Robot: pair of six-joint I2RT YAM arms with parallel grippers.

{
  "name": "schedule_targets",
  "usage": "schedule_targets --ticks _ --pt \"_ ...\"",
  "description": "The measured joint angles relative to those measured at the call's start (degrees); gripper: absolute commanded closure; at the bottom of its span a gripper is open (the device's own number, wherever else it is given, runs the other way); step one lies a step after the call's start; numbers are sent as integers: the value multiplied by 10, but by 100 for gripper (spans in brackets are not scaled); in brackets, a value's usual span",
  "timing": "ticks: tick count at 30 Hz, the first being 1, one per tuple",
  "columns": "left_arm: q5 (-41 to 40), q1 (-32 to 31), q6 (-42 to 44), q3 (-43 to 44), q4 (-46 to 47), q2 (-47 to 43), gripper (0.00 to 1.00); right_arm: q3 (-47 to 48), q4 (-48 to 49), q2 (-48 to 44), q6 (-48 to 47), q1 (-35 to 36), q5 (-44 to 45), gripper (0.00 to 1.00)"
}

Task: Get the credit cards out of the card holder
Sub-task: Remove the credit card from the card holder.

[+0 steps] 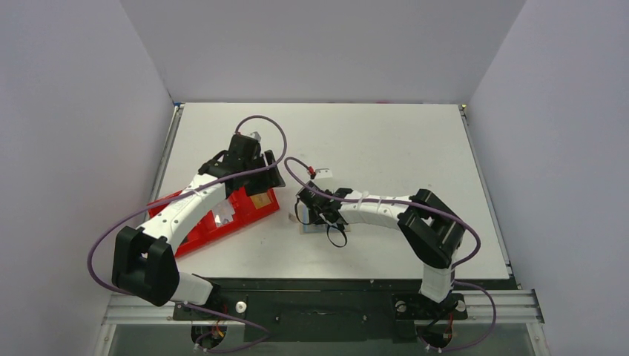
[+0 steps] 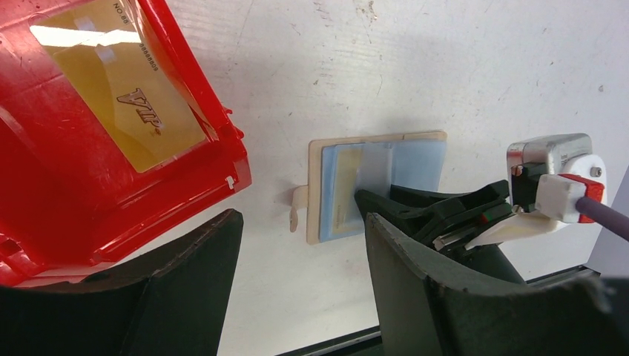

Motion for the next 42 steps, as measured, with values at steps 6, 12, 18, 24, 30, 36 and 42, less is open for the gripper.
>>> schedule_targets --ticks 6,12,18,24,30,36,42 --pt "0 0 0 -2 0 3 44 -45 50 -24 0 -22 -21 96" --pt "6 -16 -8 -6 5 21 71 -115 138 -59 2 -65 -108 100" --pt "21 -47 -25 -13 21 50 100 -179 252 -71 17 -116 -229 100" --pt "35 -78 -39 -13 52 102 100 -219 338 -68 37 -144 -301 100" --pt "42 -105 -50 -12 78 169 100 -242 389 -62 54 -162 -343 100" --pt "45 -118 -55 7 90 223 100 -250 406 -61 61 -167 -359 100" --pt "47 -125 -59 30 102 252 100 -251 406 -61 61 -169 -369 90"
